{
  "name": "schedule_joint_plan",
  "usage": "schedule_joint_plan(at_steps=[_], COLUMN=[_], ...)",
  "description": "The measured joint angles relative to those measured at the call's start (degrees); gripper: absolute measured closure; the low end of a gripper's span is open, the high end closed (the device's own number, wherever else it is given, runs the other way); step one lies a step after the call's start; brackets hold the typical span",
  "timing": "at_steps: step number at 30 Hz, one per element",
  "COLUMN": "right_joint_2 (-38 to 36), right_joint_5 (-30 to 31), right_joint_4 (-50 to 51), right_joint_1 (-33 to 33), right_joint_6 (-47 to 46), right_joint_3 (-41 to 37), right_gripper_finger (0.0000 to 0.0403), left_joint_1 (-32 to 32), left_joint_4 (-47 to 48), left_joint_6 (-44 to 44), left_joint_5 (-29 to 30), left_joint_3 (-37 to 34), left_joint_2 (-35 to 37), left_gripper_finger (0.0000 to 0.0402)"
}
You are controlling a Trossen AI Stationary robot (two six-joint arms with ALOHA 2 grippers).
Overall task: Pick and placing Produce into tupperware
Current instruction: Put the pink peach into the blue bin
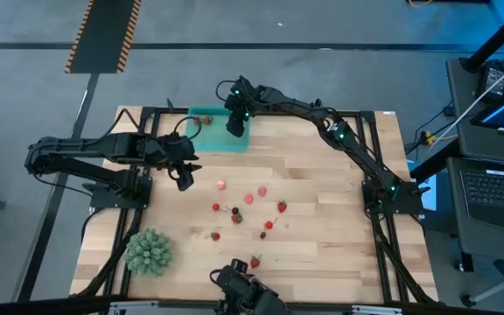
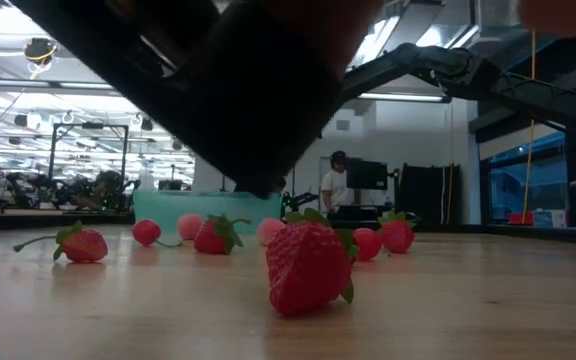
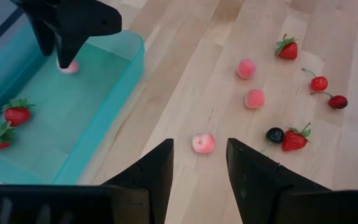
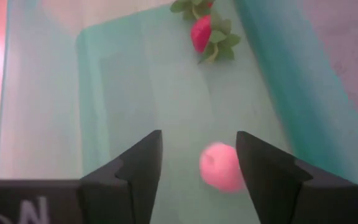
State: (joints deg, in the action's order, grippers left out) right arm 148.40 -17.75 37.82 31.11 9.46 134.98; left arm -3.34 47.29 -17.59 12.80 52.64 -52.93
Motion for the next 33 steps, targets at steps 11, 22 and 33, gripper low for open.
schedule_joint_plan(at_steps=[11, 22, 33], right_joint_2=[-3.49, -18.23, -32.74], right_joint_5=[0.09, -0.12, 0.13], right_joint_4=[3.82, 26.33, 51.27], right_joint_1=[0.00, -0.01, -2.36], right_joint_6=[-5.90, -2.85, 0.17], right_joint_3=[0.00, 0.09, 0.07], right_gripper_finger=[0.0188, 0.0219, 0.0238], left_joint_1=[0.01, 0.03, -0.01], left_joint_4=[-0.04, -0.20, -0.22], left_joint_6=[-0.01, -0.10, -0.25], left_joint_5=[0.00, 0.02, 0.00], left_joint_3=[0.00, 0.00, 0.00], left_joint_2=[0.00, 0.00, 0.00], left_gripper_finger=[0.0260, 0.0260, 0.0260])
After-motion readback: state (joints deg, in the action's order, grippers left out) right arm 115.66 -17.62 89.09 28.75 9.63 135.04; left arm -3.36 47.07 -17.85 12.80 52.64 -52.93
